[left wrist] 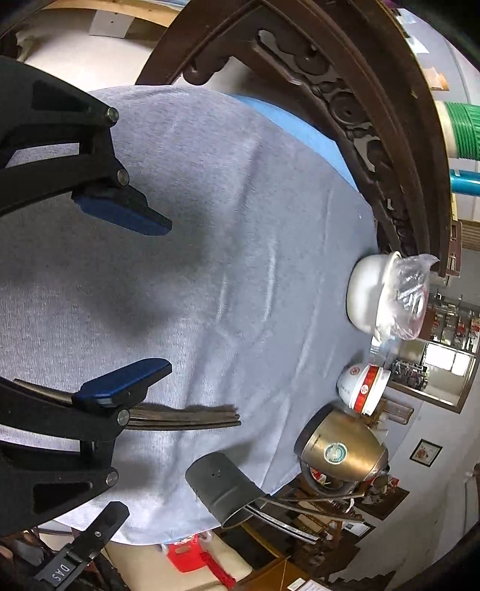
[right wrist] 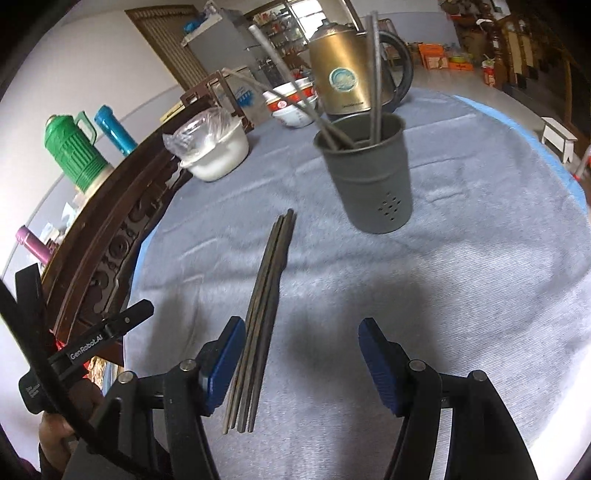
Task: Organize utensils
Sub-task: 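Move both open tools back toward the remaining chopsticks on the cloth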
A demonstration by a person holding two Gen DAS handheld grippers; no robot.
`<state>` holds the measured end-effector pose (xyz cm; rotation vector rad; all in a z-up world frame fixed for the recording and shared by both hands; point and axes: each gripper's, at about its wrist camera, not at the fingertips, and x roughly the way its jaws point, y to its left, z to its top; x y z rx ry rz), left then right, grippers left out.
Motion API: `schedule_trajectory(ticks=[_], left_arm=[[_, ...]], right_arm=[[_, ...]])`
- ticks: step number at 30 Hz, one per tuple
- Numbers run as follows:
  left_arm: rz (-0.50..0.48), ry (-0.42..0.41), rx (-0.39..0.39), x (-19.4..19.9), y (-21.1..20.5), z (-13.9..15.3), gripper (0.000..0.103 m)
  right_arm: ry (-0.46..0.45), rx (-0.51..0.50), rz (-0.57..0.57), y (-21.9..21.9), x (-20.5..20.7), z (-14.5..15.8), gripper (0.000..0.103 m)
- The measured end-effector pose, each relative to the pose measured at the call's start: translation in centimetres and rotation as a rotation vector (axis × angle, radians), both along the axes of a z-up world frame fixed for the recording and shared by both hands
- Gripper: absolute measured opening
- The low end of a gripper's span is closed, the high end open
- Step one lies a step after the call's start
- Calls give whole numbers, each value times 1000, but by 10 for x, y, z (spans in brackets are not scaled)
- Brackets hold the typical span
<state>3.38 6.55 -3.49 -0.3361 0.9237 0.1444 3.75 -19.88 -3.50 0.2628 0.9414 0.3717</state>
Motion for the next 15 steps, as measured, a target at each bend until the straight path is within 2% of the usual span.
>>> schedule_trajectory(ticks=[15], left_arm=[[-8,57,3,2,-1,-20,70]], right_arm=[[59,2,4,6,7,-14,68]])
